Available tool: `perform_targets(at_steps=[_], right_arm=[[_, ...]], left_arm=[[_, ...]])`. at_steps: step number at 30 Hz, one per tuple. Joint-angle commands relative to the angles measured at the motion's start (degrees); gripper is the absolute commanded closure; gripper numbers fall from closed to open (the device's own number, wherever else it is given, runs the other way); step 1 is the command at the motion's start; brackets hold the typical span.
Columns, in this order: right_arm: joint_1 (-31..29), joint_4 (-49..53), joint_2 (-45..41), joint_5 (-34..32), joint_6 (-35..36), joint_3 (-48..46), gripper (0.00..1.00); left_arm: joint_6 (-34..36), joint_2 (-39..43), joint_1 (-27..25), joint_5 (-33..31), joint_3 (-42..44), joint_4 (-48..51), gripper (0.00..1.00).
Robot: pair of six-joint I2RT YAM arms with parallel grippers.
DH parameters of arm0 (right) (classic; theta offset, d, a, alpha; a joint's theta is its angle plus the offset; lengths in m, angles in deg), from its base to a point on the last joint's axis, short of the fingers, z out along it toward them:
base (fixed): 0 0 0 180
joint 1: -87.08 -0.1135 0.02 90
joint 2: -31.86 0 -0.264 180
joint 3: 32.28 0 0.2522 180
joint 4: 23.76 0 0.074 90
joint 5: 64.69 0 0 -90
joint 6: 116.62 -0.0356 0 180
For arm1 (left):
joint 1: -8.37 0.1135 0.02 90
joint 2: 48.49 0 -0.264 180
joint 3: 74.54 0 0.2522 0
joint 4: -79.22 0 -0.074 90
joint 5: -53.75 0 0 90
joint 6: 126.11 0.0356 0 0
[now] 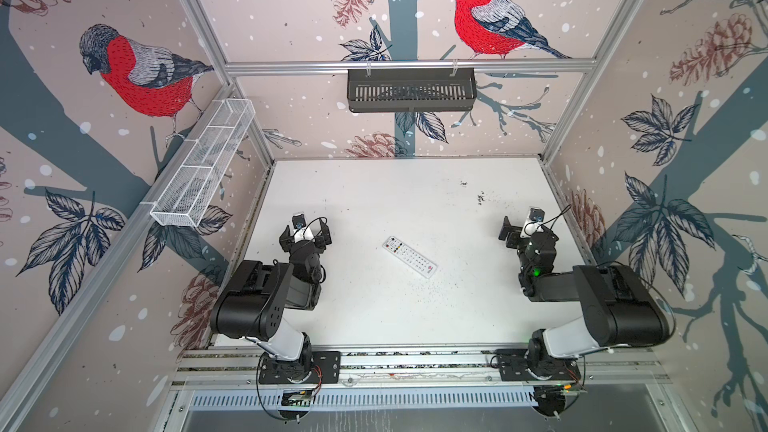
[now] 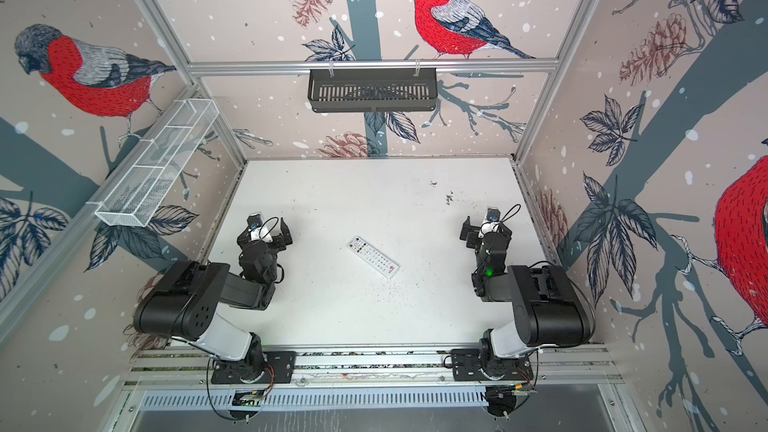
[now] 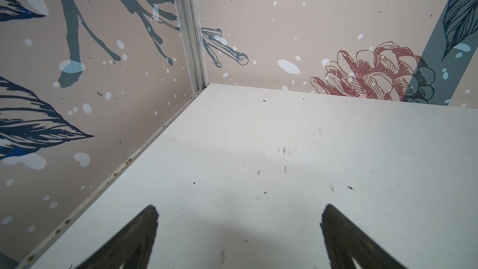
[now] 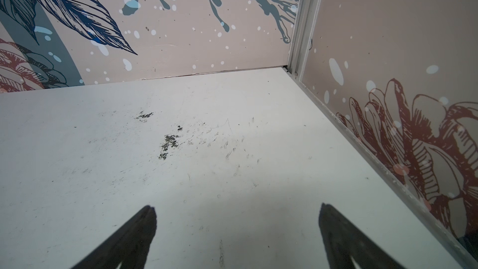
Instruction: Load the batteries into the remote control
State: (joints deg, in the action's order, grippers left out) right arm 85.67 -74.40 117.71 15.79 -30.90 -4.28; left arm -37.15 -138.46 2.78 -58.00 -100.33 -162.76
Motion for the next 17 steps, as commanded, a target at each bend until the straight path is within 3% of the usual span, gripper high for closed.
perform_targets(at_steps=[1,17], right_arm=[[0.0,-2.26,-0.24,-0.41,-0.02,0.09,0.01],[-0.01,-2.17,-0.15,-0.22,0.01,0.18,0.0]], left_arm=[[0.87,0.01,-0.04,-0.55,0.0,-3.17,0.02],[0.88,-0.01,-0.04,-0.54,0.01,-3.26,0.02]])
